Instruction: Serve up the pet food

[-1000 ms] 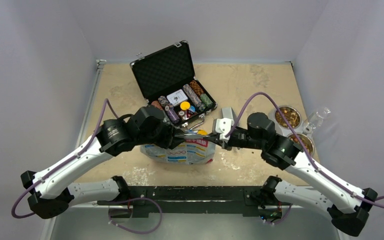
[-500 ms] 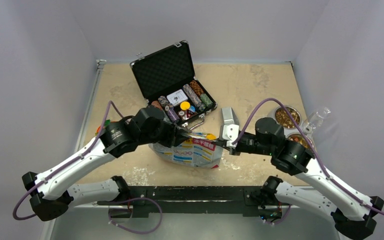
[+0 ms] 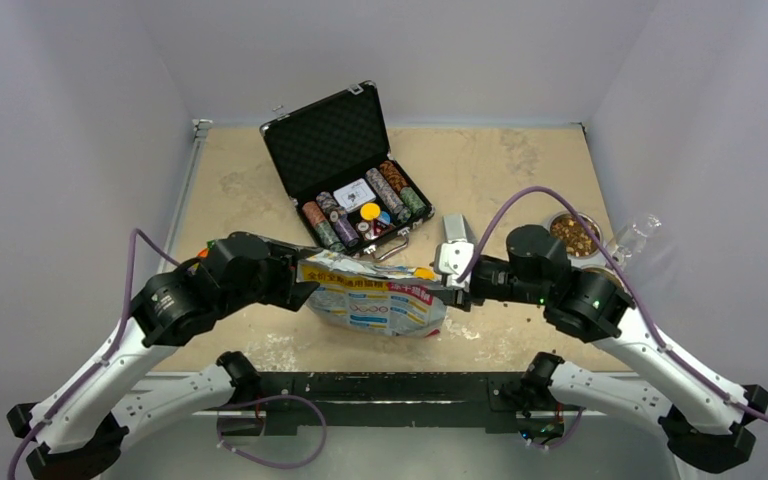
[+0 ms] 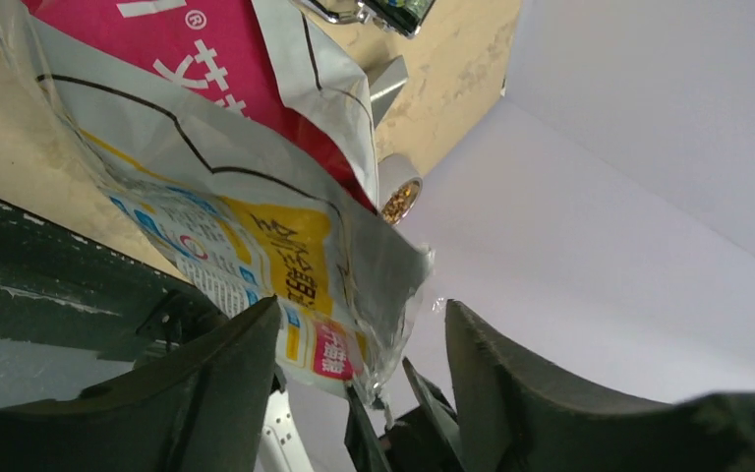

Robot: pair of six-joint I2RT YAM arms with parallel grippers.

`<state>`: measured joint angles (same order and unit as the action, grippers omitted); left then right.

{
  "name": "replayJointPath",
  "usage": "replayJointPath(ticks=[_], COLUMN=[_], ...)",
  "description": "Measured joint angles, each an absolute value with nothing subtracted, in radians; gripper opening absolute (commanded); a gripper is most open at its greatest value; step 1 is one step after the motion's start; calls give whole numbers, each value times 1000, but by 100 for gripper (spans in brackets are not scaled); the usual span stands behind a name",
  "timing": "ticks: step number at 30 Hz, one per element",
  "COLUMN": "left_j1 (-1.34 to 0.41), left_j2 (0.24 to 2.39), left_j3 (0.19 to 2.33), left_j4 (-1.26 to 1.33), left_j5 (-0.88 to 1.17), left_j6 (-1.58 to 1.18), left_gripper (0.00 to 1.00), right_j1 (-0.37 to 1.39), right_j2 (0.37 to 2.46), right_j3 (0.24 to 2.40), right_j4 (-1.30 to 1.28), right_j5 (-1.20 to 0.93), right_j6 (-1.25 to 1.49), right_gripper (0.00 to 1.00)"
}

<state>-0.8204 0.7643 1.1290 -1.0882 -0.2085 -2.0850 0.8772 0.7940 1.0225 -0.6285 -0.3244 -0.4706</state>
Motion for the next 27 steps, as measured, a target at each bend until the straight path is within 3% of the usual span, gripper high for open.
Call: replayJointPath(ticks=[7, 13, 15, 18, 20, 22, 27], left_j1=[-805, -780, -771, -762, -753, -744, -727], left_j2=[824, 882, 892, 898, 902, 905, 905], left_j3=[1122, 1146, 1158, 1169, 1183, 1203, 1217], left_j4=[-1084, -1077, -1078, -1085, -1087, -1087, -1092], left_j5=[-241, -239, -235, -224, -223, -226, -215], left_j6=[-2085, -2084, -2084, -2084, -2085, -2085, -2068], left_gripper=[44, 28, 26, 24, 17, 0, 0], right_j1=[1052, 1153, 1175, 1208, 1226, 1246, 1242], right_j2=[923, 1133, 1180, 1234, 1257, 1272, 1269], right_j3=[1100, 1172, 1190, 1196, 1195, 1193, 1226], right_j4=[-592, -491, -456, -384, -366, -362, -437], right_j5=[-197, -6, 58, 174, 229, 285, 239], right_j6=[-517, -556, -579, -631, -664, -699, -721], right_gripper=[61, 57, 50, 28, 0, 0, 0])
